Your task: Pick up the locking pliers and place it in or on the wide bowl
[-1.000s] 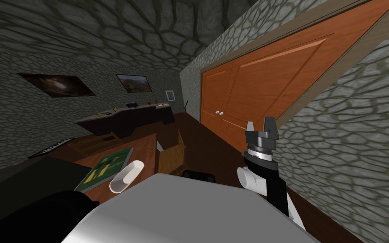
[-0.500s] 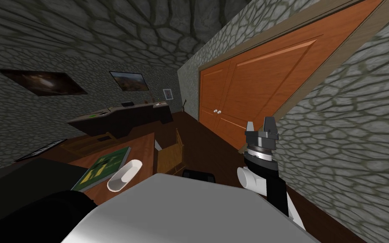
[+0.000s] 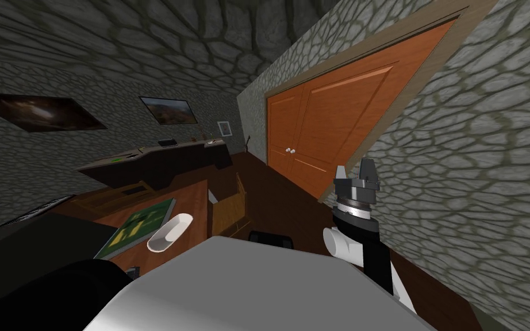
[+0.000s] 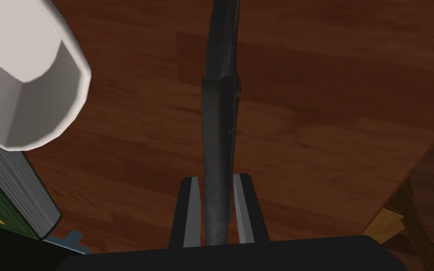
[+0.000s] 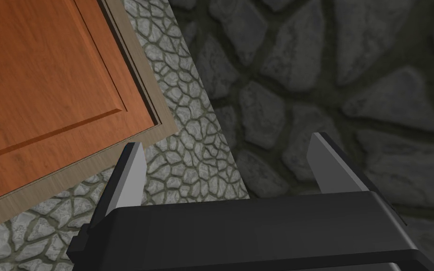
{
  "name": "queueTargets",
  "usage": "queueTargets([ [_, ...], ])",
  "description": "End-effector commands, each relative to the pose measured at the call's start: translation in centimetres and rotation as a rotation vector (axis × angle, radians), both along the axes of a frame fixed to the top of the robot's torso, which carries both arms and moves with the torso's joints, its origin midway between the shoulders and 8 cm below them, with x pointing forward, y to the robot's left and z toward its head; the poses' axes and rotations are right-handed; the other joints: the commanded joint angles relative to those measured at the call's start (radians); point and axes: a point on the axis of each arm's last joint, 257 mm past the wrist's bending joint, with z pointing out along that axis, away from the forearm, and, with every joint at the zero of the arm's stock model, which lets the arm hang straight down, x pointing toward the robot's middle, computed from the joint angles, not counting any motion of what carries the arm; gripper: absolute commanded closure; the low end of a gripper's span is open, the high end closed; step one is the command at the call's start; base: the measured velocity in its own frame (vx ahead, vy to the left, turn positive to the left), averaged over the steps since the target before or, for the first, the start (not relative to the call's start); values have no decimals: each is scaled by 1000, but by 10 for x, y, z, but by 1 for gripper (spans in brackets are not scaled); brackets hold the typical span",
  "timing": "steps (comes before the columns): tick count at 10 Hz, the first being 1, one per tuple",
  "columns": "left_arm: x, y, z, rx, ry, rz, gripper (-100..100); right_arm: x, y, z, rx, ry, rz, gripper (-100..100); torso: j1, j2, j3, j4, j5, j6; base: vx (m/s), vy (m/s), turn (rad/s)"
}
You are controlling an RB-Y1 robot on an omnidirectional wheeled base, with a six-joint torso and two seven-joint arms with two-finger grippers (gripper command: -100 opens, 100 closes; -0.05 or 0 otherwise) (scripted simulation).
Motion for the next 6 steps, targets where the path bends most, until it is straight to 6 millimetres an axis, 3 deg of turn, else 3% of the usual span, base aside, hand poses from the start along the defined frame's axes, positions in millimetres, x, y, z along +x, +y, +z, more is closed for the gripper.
queueTargets([
  [1, 6, 14, 10, 23, -44, 32, 100, 0, 0, 0, 0, 0, 0, 0, 0, 0, 0, 0, 0, 0, -87, -63, -107],
  [6, 30, 56, 46, 80, -180, 116, 100, 0, 0, 0, 0, 0, 0, 0, -1, 1, 1, 0, 0, -2, -107, -63, -96],
])
